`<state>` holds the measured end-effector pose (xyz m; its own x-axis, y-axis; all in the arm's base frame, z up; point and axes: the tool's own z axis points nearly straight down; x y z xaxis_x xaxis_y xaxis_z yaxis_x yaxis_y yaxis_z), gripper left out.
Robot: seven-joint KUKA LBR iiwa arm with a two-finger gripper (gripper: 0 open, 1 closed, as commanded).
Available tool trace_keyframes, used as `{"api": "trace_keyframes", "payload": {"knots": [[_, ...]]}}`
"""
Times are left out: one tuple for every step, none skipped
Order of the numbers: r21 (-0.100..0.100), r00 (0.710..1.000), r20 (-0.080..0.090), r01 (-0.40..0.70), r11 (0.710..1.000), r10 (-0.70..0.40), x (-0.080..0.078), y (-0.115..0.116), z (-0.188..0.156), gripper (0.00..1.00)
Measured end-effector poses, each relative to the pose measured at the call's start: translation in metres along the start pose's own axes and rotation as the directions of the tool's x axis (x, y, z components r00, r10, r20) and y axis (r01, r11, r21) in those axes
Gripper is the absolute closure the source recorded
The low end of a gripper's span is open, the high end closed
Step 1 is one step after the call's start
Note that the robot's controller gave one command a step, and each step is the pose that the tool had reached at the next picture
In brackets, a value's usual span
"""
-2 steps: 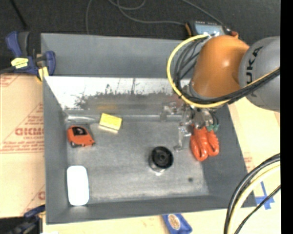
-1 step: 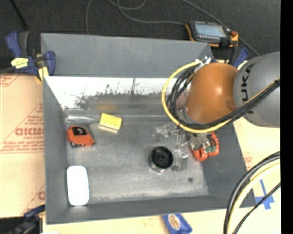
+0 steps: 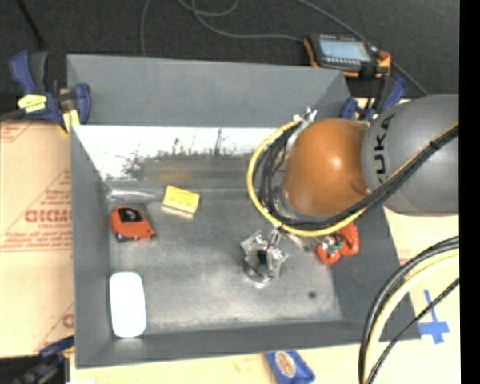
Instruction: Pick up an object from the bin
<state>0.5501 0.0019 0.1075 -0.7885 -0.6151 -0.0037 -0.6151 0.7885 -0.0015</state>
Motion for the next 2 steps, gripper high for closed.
{"api": "trace_keyframes", "payload": {"knots": [[0.0,1.0,0.0,-0.001,1.0,0.001,0.0,0.0,0.0,1.0],[-0.002,1.0,-0.004,0.003,1.0,-0.003,-0.011,-0.026,-0.046,1.0]]}}
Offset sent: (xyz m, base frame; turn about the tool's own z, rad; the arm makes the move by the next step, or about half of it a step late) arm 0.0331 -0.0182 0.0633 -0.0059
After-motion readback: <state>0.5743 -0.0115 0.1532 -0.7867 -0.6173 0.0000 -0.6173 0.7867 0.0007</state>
